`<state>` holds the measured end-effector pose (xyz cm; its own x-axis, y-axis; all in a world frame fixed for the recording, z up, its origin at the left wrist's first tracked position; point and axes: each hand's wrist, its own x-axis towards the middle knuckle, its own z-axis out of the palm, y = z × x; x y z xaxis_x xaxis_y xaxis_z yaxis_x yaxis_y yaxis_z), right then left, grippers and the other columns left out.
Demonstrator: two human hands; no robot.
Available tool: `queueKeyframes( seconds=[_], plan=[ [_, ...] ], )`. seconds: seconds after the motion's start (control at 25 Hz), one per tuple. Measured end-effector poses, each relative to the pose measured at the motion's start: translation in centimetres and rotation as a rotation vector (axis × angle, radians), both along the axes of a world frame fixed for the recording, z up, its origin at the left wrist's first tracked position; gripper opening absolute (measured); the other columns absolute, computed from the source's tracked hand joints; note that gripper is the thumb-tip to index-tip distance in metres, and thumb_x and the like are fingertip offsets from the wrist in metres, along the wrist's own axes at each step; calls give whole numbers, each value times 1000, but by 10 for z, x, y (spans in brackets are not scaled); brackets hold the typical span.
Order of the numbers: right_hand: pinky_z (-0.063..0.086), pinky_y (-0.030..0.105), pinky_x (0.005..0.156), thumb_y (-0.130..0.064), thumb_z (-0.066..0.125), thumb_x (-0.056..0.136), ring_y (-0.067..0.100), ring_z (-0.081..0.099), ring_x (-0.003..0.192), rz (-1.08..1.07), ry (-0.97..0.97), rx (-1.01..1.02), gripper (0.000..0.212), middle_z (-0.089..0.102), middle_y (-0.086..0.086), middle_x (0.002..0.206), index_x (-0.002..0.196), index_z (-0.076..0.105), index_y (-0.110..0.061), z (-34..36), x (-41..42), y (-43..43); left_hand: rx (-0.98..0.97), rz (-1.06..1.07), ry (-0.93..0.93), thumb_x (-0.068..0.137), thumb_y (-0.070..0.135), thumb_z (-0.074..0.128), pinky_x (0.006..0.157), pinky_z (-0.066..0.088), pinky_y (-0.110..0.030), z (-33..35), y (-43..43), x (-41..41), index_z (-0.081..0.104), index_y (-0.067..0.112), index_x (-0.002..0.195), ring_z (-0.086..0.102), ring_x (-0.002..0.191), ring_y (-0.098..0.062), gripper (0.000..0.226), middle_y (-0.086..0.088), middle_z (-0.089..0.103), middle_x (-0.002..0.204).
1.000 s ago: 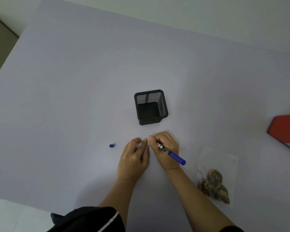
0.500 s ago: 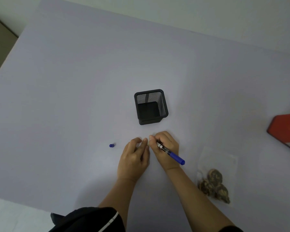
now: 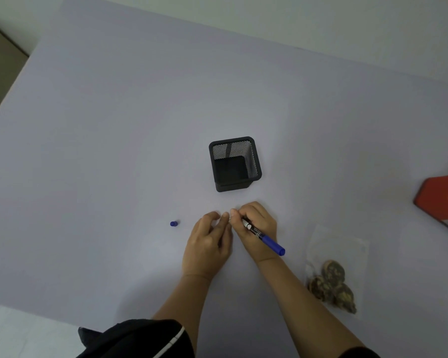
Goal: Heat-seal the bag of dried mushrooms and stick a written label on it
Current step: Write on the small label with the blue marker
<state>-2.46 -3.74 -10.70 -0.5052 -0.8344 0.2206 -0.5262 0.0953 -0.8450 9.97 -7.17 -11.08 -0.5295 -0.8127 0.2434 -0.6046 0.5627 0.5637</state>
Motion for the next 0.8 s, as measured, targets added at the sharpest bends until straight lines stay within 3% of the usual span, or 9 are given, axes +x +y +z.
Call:
queueKeyframes(
  seconds=[0.8],
  plan=[
    [41, 4, 66, -16, 57, 86, 8, 48, 65, -25, -3, 16, 24, 58, 9, 65, 66, 57, -3, 1, 0, 1, 32, 16, 24, 86, 17, 59, 71, 53, -25, 2, 0, -1, 71, 4, 103, 63, 74, -22, 25, -14, 65, 95]
  ],
)
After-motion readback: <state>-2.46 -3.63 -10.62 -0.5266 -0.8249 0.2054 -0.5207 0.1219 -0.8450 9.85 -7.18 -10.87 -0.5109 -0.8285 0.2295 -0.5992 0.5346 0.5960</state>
